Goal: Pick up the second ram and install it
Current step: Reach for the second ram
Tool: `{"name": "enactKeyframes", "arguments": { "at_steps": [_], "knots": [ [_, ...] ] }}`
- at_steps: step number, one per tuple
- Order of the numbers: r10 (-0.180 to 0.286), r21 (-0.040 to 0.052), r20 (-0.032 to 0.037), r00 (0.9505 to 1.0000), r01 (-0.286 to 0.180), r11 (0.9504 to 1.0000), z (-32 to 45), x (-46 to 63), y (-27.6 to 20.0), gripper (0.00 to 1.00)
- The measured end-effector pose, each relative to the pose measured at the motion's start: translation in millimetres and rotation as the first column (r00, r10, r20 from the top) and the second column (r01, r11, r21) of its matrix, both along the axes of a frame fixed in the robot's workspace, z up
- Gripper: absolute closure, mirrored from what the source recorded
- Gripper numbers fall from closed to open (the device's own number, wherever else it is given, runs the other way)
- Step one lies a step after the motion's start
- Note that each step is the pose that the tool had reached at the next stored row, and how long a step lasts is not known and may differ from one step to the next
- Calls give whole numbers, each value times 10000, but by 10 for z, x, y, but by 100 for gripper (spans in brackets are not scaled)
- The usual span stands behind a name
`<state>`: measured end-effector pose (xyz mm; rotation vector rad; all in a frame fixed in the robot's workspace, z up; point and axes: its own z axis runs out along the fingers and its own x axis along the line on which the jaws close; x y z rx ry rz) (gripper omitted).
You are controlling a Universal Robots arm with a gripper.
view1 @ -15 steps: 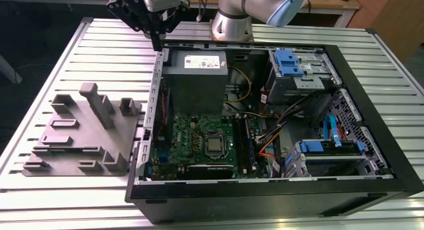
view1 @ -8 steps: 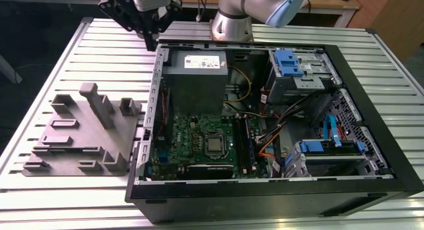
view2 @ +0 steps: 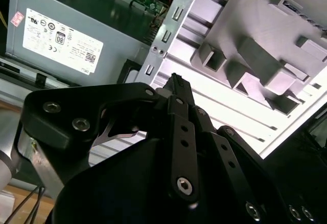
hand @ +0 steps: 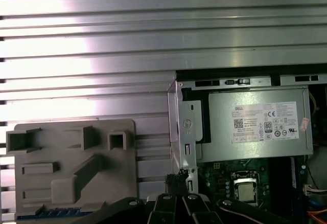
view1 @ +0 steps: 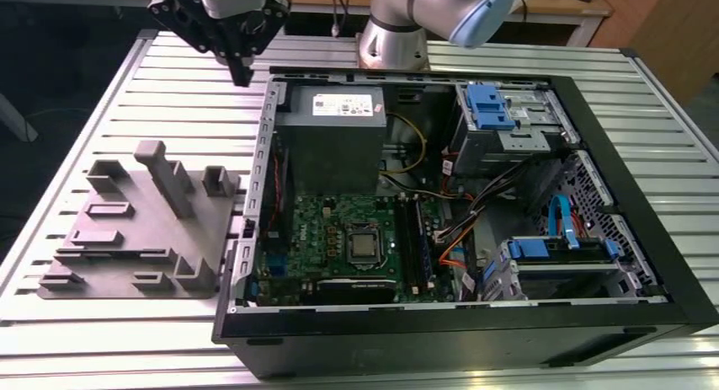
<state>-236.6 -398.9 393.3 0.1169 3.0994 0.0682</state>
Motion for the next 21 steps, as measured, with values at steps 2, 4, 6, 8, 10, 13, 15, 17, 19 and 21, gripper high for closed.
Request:
{"name": "enactKeyframes", "arguments": {
  "at_steps": [2, 4, 6, 8, 10, 13, 15, 17, 19, 21],
  "knots": [
    [-2, 0, 12, 10000, 2, 10000, 0, -45, 0, 93],
    [-1, 0, 22, 10000, 1, 10000, 0, -90, 0, 93],
    [-1, 0, 32, 10000, 1, 10000, 0, -132, 0, 93],
    [-1, 0, 41, 10000, 1, 10000, 0, -172, 0, 93],
    [-1, 0, 51, 10000, 1, 10000, 0, -211, 0, 93],
    [-1, 0, 66, 10000, 1, 10000, 0, -274, 0, 93],
    [-1, 0, 75, 10000, 1, 10000, 0, -316, 0, 93],
    [-1, 0, 86, 10000, 1, 10000, 0, -359, 0, 93],
    [0, -1, 96, 10000, 0, 10000, 0, -404, 0, 93],
    [0, 0, 107, 9999, 0, 10000, 0, -447, 0, 93]
  ]
}}
